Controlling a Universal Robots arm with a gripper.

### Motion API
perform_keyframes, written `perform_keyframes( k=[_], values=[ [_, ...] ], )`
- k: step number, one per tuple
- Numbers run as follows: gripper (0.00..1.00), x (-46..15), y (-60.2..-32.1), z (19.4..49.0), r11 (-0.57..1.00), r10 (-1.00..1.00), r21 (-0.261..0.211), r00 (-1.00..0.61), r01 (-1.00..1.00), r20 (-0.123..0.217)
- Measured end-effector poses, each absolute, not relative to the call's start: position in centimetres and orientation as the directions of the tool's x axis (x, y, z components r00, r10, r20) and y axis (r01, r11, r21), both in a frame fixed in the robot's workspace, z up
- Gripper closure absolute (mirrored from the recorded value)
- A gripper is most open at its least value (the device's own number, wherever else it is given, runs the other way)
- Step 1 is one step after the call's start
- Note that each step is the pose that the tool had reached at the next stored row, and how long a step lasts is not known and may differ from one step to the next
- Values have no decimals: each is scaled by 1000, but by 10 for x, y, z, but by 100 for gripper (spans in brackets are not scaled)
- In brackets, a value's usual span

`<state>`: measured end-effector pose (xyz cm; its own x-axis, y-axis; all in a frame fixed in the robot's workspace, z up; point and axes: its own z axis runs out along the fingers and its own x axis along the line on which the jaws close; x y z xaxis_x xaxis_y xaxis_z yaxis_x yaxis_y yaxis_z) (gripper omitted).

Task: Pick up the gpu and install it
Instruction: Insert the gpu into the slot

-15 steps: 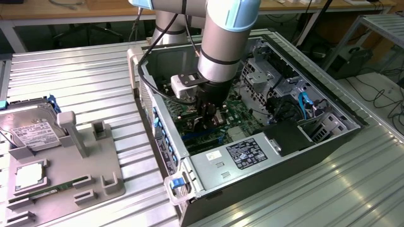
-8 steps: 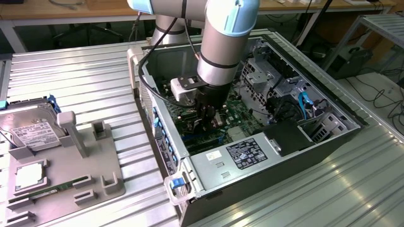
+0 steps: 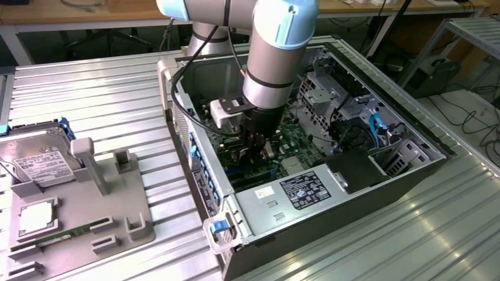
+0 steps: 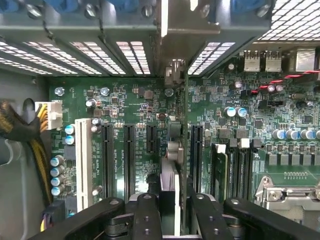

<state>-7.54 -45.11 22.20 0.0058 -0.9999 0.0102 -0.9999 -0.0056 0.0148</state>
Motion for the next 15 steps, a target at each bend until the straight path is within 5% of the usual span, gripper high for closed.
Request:
perform_keyframes(
  k=[15],
  values=[
    [64, -75, -451, 230, -6, -1000, 11, 6, -1000, 11]
  ],
)
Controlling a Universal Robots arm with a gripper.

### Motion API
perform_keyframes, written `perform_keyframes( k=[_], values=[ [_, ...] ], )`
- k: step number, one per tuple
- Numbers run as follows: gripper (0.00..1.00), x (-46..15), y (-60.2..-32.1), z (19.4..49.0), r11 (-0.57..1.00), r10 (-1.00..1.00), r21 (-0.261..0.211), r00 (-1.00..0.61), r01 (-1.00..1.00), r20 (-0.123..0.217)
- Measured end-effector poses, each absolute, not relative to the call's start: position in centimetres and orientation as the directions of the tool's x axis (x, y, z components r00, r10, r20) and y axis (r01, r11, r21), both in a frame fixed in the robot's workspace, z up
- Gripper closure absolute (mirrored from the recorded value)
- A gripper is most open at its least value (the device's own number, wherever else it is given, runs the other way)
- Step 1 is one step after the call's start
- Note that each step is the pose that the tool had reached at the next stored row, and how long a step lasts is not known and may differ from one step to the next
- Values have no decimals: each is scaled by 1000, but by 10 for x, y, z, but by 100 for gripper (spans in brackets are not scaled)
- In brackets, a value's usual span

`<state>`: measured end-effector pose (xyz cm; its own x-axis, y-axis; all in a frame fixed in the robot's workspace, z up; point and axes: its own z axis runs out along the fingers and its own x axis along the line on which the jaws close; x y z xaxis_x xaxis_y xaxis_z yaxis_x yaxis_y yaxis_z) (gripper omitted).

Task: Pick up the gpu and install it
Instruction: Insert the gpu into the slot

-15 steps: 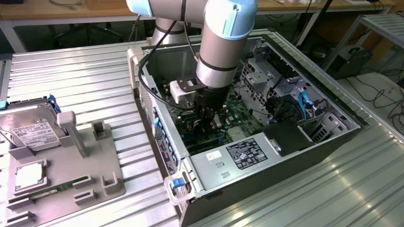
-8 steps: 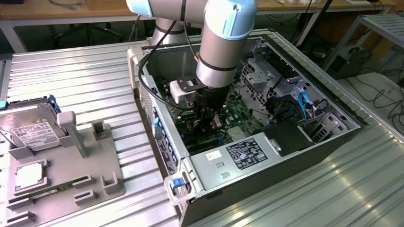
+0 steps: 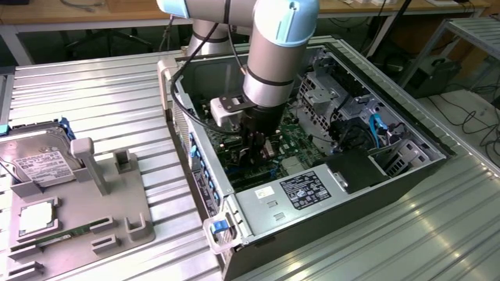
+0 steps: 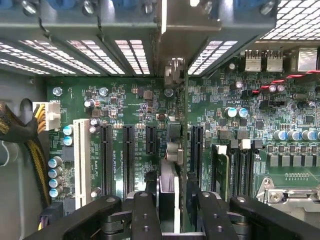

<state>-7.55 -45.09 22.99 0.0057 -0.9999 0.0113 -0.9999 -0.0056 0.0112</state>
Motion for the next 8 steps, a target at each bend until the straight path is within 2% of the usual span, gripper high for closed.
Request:
perform_keyframes(
  k=[8],
  values=[
    [64, -75, -451, 269, -6, -1000, 7, 6, -1000, 11]
  ],
)
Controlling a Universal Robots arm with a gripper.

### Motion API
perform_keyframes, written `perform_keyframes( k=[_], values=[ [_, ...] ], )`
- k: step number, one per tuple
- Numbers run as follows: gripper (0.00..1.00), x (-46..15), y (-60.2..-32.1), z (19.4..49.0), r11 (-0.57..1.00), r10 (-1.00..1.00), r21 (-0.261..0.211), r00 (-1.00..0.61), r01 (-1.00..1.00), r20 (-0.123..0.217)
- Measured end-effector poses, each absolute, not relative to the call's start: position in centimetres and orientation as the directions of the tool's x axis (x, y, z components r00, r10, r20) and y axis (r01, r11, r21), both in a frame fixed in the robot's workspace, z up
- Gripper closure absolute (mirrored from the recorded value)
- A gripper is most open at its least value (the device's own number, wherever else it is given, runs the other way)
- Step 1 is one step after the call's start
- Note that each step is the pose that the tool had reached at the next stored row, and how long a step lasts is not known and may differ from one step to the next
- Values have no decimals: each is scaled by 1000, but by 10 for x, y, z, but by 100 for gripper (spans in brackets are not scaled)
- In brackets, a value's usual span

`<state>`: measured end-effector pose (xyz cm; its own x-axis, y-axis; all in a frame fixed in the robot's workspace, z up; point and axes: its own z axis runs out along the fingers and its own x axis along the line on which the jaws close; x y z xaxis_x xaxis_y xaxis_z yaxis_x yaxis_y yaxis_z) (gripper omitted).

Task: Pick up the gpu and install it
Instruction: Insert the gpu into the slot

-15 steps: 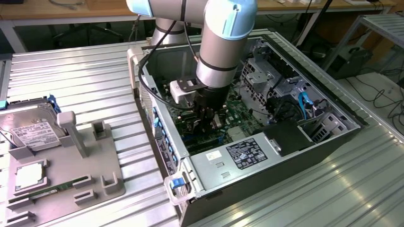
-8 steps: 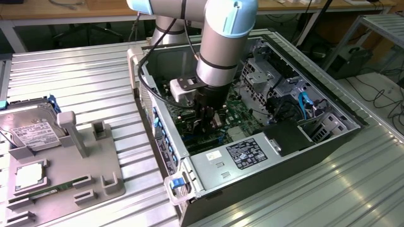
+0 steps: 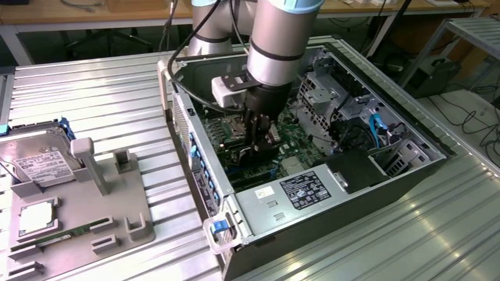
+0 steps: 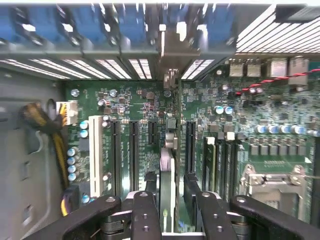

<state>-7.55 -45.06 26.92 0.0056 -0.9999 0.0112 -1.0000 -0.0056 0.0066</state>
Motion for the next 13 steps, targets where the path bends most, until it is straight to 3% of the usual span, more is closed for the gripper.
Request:
perform_keyframes(
  k=[9, 13],
  values=[
    [64, -75, -450, 311, -6, -1000, 3, 6, -1000, 11],
    [64, -75, -450, 313, -6, -1000, 2, 6, -1000, 11]
  ],
)
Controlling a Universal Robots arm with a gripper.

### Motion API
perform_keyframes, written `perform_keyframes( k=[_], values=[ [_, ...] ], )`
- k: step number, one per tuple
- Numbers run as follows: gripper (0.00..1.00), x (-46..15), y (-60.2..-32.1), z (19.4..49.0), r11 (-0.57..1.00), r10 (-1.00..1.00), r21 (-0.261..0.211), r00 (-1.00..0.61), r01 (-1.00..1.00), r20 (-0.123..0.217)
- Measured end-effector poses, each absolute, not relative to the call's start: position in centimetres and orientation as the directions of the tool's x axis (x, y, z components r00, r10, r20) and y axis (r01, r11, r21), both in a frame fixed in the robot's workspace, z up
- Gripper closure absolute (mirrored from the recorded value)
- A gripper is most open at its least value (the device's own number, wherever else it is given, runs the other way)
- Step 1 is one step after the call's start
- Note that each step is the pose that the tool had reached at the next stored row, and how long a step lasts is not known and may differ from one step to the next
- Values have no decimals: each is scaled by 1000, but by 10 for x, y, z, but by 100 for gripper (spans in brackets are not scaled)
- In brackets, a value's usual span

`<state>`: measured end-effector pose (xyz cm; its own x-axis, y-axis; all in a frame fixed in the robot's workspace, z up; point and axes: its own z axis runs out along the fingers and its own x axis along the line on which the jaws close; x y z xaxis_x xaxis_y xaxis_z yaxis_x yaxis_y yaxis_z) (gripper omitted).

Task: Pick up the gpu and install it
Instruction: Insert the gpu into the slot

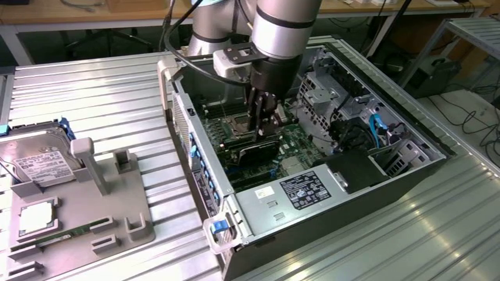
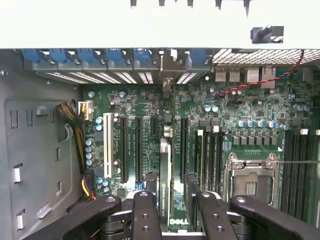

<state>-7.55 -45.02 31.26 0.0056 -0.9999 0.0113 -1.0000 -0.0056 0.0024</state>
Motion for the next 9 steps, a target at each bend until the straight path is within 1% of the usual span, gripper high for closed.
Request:
perform_keyframes(
  k=[1, 2, 4, 6, 7, 9],
  values=[
    [66, -75, -450, 313, -6, -1000, 2, 6, -1000, 11],
    [73, -75, -450, 313, -6, -1000, 2, 6, -1000, 11],
    [73, -75, -450, 313, -6, -1000, 2, 6, -1000, 11],
    [85, -75, -450, 313, -6, -1000, 2, 6, -1000, 11],
    [89, -75, -450, 313, -6, -1000, 2, 6, -1000, 11],
    [89, -75, -450, 313, -6, -1000, 2, 6, -1000, 11]
  ],
)
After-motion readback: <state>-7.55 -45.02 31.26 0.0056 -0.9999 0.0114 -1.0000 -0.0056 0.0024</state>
